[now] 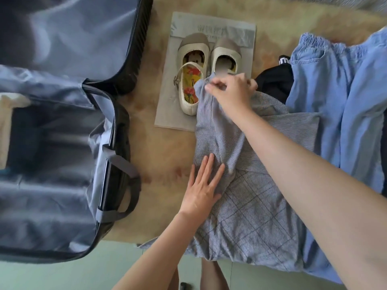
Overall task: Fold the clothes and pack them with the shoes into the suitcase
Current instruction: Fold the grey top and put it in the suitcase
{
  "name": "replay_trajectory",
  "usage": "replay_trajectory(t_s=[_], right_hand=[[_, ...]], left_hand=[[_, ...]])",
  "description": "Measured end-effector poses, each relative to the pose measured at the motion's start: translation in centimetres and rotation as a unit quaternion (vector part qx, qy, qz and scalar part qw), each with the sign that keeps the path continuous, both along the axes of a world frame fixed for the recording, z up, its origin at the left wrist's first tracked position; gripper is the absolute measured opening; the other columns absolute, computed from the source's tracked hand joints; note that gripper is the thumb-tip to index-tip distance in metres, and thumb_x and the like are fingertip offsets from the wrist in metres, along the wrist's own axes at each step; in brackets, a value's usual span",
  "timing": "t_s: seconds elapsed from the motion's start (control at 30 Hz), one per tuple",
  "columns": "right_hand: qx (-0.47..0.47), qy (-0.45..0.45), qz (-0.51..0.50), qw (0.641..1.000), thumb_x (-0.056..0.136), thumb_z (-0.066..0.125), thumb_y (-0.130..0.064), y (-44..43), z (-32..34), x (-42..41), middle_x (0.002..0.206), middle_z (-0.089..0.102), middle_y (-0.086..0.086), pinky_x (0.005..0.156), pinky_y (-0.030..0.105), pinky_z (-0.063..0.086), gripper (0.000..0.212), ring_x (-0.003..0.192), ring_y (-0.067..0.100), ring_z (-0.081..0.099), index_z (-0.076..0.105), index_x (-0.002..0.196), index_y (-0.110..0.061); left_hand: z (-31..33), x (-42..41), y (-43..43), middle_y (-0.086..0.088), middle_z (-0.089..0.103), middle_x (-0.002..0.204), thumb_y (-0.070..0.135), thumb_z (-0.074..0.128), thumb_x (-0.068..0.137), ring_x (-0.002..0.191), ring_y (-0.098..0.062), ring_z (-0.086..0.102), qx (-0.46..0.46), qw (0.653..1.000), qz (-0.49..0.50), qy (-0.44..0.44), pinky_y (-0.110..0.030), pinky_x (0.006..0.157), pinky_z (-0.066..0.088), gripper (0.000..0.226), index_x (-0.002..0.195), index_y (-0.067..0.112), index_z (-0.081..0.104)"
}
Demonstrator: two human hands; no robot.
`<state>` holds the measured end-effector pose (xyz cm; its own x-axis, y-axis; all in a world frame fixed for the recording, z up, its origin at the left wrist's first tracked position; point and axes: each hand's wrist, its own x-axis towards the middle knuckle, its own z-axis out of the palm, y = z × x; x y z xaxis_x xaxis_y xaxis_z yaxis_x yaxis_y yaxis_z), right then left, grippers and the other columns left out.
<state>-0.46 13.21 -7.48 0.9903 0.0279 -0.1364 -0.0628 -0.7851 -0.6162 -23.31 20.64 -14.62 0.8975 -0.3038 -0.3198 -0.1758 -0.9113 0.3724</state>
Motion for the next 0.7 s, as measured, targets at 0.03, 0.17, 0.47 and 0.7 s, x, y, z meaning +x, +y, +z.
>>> replay_trajectory(t_s=[0.03, 0.17, 0.47, 0.7], right_hand=[[0.034, -0.005, -0.021, 0.999, 0.087, 0.059, -0.043, 0.4, 0.1, 0.7, 0.072, 0.055, -0.017, 0.081, 0.027, 0.015, 0.017, 0.108, 0.015, 0.048, 0.070, 0.085, -0.030], [0.100, 0.006, -0.039, 0.994, 0.086, 0.056, -0.038, 1.5, -0.7, 2.3, 0.059, 0.054, -0.018, 0.095, 0.035, 0.023, 0.024, 0.085, 0.009, 0.053, 0.060, 0.064, -0.028], [-0.040, -0.065, -0.008, 0.997, 0.090, 0.056, -0.043, 0.6, -1.4, 1.2, 0.125, 0.054, -0.007, 0.092, 0.029, 0.020, 0.031, 0.119, 0.022, 0.039, 0.062, 0.117, -0.028], [0.001, -0.144, -0.203, 0.969, 0.083, 0.063, -0.028, -4.0, -2.5, -12.4, 0.108, 0.060, 0.007, 0.081, 0.024, 0.021, 0.031, 0.102, 0.031, 0.053, 0.062, 0.110, -0.012]], left_hand=[[-0.3, -0.1, -0.1, -0.010, -0.012, 0.158, 0.037, 0.072, 0.079, 0.146, -0.025, -0.009, 0.002, 1.000, -0.005, 0.013, -0.053, 0.114, 0.012, 0.103, 0.151, 0.022, 0.000], [-0.7, -0.7, -0.1, -0.003, -0.058, 0.134, 0.044, 0.043, 0.097, 0.128, -0.019, -0.048, 0.031, 0.991, -0.045, 0.121, -0.049, 0.114, -0.016, 0.092, 0.131, 0.036, -0.043], [1.1, -1.2, 0.4, -0.008, 0.014, 0.158, 0.030, 0.040, 0.098, 0.145, -0.026, 0.017, -0.144, 0.982, 0.108, 0.059, -0.045, 0.114, 0.022, 0.054, 0.149, 0.028, 0.023], [2.5, -4.3, 3.7, 0.003, 0.051, 0.112, 0.041, 0.065, 0.085, 0.095, -0.019, 0.056, -0.093, 0.964, 0.240, 0.071, -0.023, 0.062, 0.040, 0.043, 0.119, 0.020, 0.050]])
